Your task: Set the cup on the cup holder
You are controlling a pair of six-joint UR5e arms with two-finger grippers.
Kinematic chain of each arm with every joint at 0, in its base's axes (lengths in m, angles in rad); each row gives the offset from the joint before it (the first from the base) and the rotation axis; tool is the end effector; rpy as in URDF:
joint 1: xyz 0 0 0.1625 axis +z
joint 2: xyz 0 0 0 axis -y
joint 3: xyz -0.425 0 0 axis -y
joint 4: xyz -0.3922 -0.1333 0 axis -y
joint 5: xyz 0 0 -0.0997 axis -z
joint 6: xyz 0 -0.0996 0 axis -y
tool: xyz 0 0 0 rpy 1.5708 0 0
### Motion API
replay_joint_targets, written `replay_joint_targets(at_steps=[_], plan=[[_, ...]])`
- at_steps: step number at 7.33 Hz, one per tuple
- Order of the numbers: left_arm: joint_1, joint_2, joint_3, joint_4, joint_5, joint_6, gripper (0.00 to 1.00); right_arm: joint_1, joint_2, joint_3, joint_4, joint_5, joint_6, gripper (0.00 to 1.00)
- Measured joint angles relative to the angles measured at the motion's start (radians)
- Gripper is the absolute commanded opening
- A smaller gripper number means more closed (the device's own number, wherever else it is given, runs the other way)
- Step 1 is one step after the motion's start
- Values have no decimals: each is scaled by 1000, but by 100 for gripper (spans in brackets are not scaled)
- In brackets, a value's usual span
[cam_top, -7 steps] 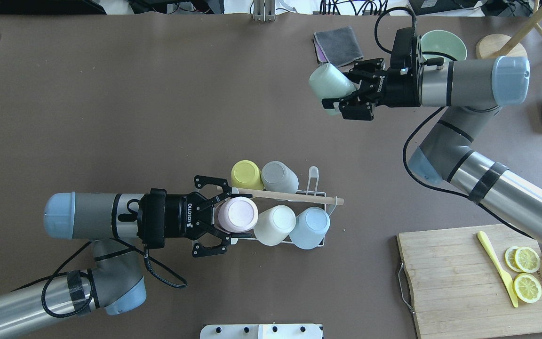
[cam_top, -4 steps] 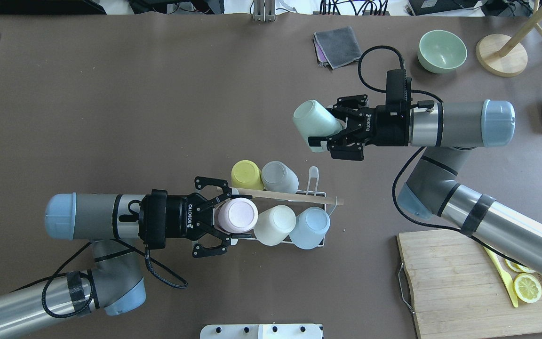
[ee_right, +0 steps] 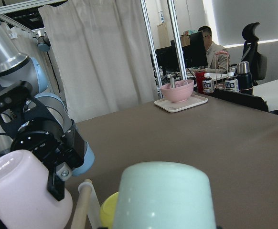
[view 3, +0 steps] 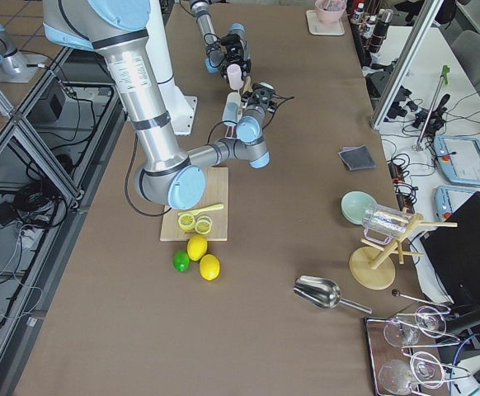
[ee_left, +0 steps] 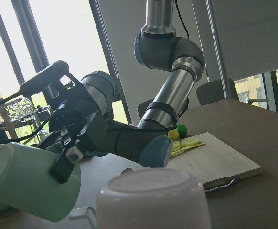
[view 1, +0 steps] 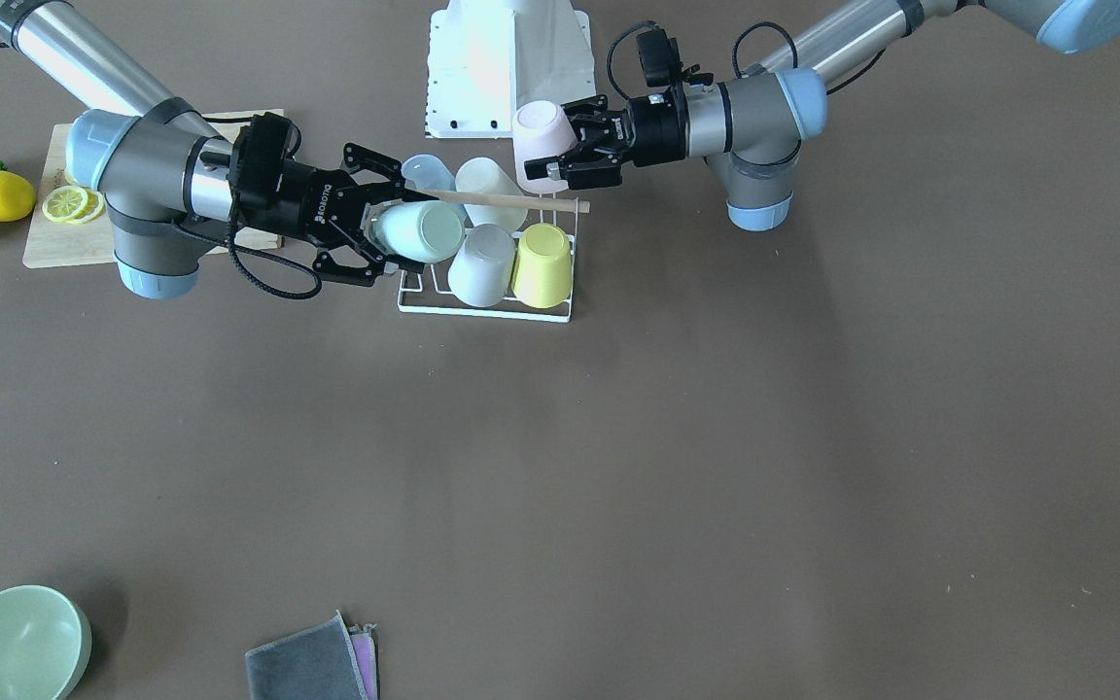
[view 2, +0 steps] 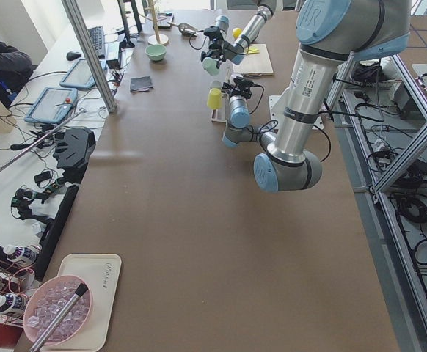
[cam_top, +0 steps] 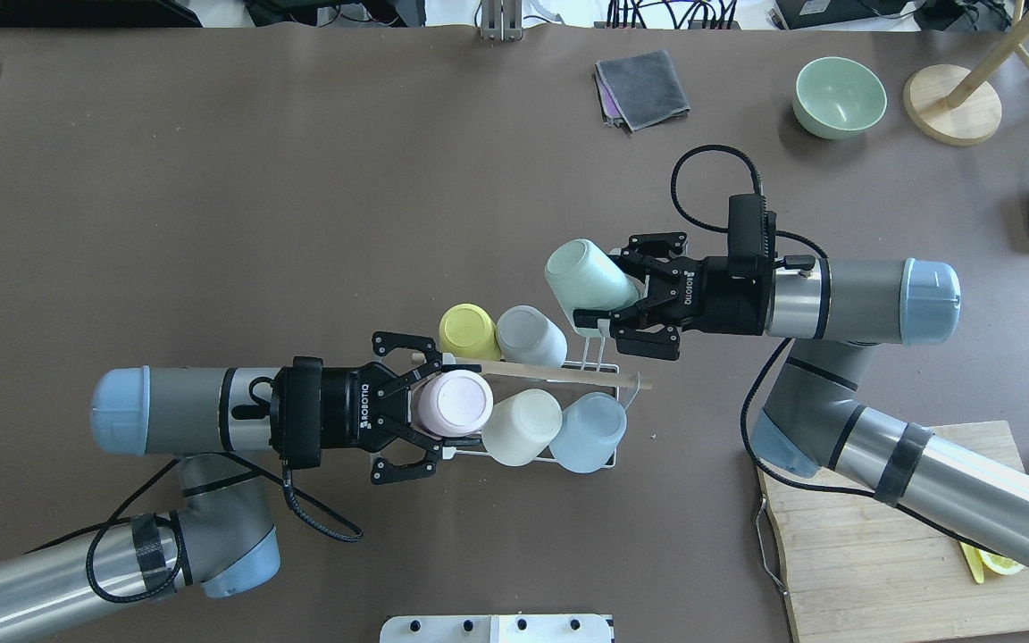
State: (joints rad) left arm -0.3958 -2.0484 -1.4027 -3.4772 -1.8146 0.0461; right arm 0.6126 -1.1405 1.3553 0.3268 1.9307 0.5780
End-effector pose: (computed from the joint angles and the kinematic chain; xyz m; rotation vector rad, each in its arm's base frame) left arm 0.4988 -0.3268 0.2827 1.9141 1.3824 0.9108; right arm -0.4254 -0.4190 0.3317 1.3741 -1.6308 -0.6056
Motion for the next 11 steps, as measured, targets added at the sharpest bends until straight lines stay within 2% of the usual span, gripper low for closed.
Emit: replay_joint_targets(at_steps=[5, 7, 8, 9, 11], plan=[[-3, 2, -10, -4, 16, -6, 98, -20, -19, 1, 12, -1, -9, 0], [-34, 34, -66, 22, 10, -10, 98, -31, -28, 6, 14, -1, -23, 0], [-53, 73, -130, 84, 7, -9, 98, -34, -35, 13, 15, -1, -32, 0], [-73, 124, -215, 178, 5, -8, 98, -36, -44, 21, 17, 1, -35, 6], [-132, 201, -348, 404, -15, -6, 98, -39, -64, 35, 18, 4, -36, 45]])
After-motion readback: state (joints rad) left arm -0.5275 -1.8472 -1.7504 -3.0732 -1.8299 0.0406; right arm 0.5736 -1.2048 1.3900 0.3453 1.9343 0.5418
